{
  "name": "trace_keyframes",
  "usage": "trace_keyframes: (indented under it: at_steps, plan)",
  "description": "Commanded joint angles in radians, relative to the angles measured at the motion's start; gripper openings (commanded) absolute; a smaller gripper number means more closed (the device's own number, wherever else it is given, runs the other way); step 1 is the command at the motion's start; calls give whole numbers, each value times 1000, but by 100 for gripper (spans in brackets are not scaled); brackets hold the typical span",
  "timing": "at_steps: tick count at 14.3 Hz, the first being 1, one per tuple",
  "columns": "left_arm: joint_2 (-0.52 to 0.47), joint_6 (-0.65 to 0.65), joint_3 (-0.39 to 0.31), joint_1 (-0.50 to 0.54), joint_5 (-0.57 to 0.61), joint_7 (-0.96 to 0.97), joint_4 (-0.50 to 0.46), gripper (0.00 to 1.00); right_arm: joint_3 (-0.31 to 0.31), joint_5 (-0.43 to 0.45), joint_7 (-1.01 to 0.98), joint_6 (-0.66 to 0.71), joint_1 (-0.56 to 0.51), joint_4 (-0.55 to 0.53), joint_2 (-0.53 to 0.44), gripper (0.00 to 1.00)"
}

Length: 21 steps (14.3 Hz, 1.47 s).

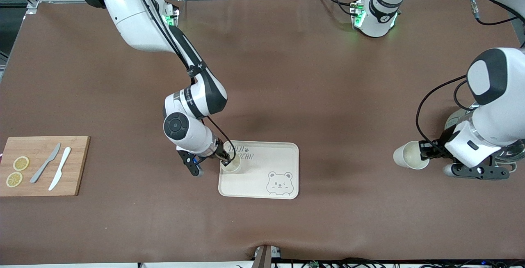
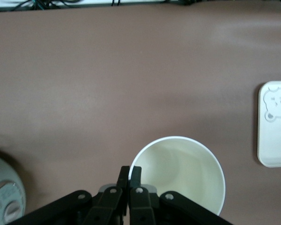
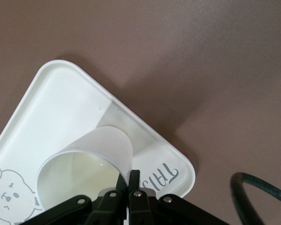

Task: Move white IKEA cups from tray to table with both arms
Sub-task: 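Carry the cups apart, left gripper toward the pot, right toward the board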

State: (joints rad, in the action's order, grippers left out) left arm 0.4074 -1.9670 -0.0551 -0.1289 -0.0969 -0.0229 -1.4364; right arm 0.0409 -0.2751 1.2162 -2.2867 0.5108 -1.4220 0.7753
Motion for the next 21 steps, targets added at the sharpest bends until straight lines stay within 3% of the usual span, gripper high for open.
trace_keyframes:
  at_steps: [1, 6, 12, 21]
  plan:
    - [-93, -168, 9, 8, -35, -17, -192, 0, -7, -4, 2, 70, -26, 27, -14, 0]
    - [-87, -348, 11, 0, -43, -2, -318, 0, 10, 10, -14, 176, -52, 60, -43, 0]
    - [-41, -522, 24, -3, -47, 0, -410, 0, 10, 16, -176, 363, -135, 46, -132, 0]
    - [27, -625, 31, -11, -47, 0, -450, 0, 17, 113, -498, 391, -265, -155, -275, 0]
